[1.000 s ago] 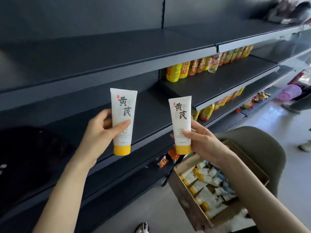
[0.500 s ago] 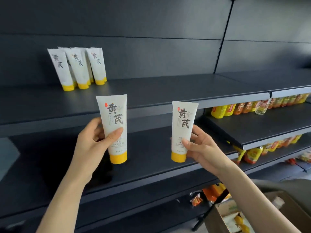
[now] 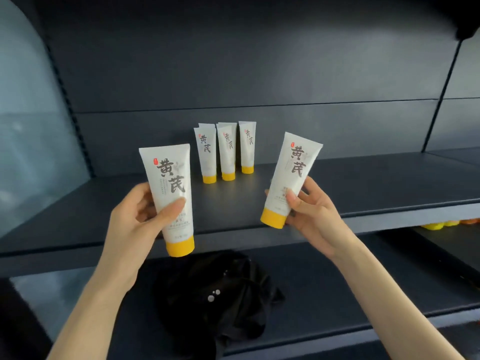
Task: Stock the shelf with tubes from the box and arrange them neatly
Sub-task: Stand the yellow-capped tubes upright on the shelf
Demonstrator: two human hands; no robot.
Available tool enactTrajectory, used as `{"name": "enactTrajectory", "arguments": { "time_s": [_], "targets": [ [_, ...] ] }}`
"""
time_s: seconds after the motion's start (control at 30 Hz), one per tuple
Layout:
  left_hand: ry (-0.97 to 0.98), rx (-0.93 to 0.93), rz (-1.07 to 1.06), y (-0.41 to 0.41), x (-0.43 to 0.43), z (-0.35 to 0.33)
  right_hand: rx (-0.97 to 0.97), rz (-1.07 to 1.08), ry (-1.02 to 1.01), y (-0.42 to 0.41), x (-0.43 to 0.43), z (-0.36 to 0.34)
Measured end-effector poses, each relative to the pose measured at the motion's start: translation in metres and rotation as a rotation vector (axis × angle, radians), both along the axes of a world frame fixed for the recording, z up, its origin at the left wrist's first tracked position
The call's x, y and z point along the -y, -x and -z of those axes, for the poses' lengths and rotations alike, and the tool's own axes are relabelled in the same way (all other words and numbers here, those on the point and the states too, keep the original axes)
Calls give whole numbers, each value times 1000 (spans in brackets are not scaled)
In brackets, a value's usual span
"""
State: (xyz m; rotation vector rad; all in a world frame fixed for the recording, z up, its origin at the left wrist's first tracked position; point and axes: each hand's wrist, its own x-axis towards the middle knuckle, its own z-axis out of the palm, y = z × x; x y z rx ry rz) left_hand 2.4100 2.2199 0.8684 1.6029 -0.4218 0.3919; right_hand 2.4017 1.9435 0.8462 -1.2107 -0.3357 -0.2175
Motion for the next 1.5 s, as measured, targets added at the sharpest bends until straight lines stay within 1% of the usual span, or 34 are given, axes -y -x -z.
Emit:
{"name": "enactTrajectory", "arguments": {
  "time_s": [0.17, 0.23, 0.3, 0.53, 0.7, 1.0, 1.23, 1.4, 1.5],
  "targets": [
    [-21, 4, -4, -19, -9, -8, 0, 41, -47, -49, 7, -18],
    [-14, 6, -13, -26, -9, -10, -9, 86, -24, -73, 14, -23],
    [-18, 9, -19, -32, -6, -13, -23, 140, 64, -98, 21, -28],
    [-30, 24, -30, -52, 16, -24, -116, 253, 472, -175, 29, -34],
    [-45, 23, -49, -60, 21, -24, -153, 277, 554, -214, 27, -26],
    [-20, 2, -77, -72, 32, -14, -162, 305, 613, -238, 27, -18],
    [-39, -14, -86, -74, 31, -9, -189, 362, 638, -249, 23, -16],
    [-6, -2, -95, -77, 30, -16, -261, 340, 622, -244, 29, -18],
    [37, -6, -103, -80, 32, -22, -230, 443, 688, -230, 30, -27]
  ]
}}
